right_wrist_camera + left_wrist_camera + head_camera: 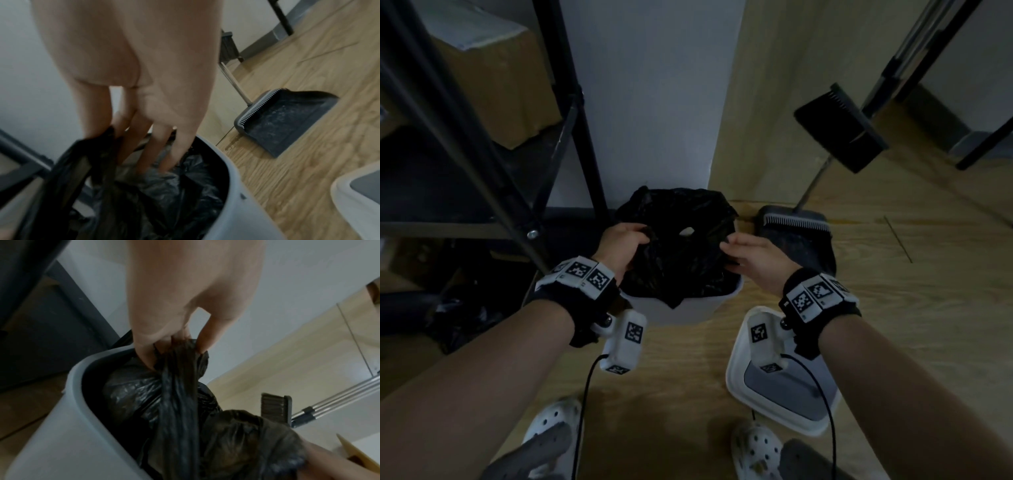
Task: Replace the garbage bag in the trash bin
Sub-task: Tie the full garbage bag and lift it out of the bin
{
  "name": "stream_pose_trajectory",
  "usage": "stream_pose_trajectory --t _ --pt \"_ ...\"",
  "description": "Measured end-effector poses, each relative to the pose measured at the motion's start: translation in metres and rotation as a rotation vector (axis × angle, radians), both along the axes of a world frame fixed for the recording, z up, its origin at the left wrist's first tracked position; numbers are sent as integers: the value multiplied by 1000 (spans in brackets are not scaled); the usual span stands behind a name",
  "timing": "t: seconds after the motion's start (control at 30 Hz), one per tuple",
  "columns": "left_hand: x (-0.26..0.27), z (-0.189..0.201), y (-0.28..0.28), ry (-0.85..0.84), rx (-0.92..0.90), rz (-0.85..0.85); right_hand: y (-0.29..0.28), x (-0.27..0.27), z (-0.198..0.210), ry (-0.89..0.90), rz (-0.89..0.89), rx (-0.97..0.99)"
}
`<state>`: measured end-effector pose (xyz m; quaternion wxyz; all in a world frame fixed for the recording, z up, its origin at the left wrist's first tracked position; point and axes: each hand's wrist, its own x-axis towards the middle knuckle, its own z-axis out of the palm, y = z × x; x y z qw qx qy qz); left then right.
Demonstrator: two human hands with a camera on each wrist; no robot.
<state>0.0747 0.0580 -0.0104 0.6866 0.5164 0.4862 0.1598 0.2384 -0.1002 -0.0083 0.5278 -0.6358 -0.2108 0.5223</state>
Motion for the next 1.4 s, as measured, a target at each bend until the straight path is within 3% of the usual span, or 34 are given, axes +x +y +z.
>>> stream_pose_trajectory --t 0.1,0.17,0.3,0.43,0.57,0.7,0.83,1.0,1.13,1.2,1.3,1.4 --pt "1 -3 3 4 -1 54 -4 -4 -3 -18 173 -53" --pt "0 -6 6 71 95 30 -4 -3 -4 -34 182 -102" --pt "-2 -17 5 259 278 -35 -2 11 -7 -187 -118 -224" --pt "-4 -20 6 321 303 21 -1 20 -7 -154 -313 -319" --pt "-5 -17 6 303 301 -33 16 19 -1 -237 -184 -402" --pt "-4 -8 6 219 285 -39 34 19 2 -495 68 -597" --pt "-7 5 9 172 337 -15 40 23 14 -673 -34 -463" --pt "-15 7 15 156 264 12 29 16 35 -630 -70 -298" --pt "-16 10 9 151 272 7 16 17 37 -574 -80 -294" --pt "-17 10 8 151 276 -11 13 18 38 -487 -139 -325" --pt "-15 10 7 171 331 -44 12 15 48 -218 -274 -272" --pt "-9 16 2 231 438 -103 14 19 59 -127 -227 -169"
